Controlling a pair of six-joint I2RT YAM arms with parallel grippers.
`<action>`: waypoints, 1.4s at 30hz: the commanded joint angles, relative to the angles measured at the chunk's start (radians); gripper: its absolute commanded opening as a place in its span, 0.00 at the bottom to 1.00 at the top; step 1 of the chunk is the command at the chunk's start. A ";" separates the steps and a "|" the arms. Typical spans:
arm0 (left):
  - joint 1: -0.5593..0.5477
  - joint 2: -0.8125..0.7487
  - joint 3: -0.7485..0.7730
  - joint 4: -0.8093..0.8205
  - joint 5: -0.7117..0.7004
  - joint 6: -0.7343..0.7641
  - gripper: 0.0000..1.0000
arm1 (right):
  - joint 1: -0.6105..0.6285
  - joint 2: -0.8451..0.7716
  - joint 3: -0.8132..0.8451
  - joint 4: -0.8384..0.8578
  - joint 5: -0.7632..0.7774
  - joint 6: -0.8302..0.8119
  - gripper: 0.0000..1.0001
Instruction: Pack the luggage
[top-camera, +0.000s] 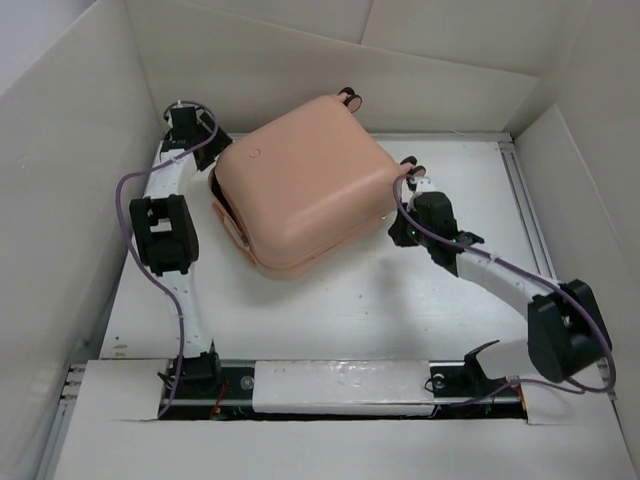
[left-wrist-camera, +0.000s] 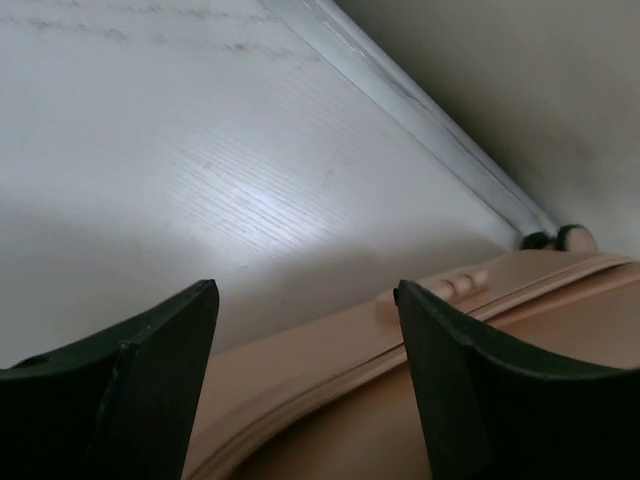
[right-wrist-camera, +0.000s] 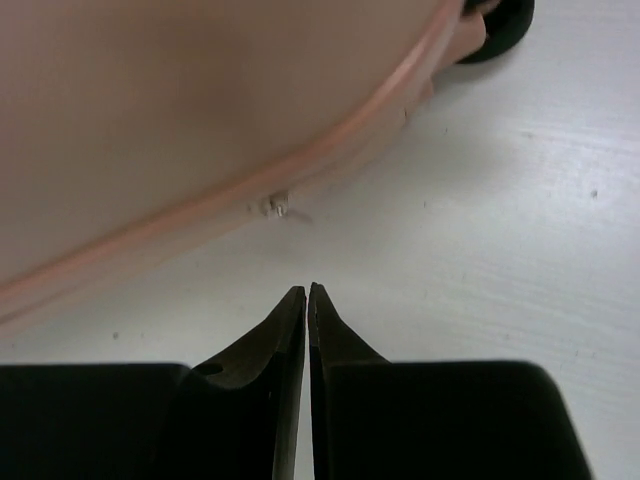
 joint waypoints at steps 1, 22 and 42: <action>-0.096 -0.167 -0.334 0.109 0.165 -0.040 0.64 | -0.062 0.102 0.124 0.129 -0.060 -0.051 0.11; -0.343 -1.477 -1.137 0.213 -0.188 -0.185 0.82 | -0.246 0.058 0.327 -0.116 -0.195 -0.098 0.57; -0.280 -0.627 -0.627 0.062 0.283 0.170 0.95 | -0.179 -0.269 0.029 0.029 -0.454 -0.012 1.00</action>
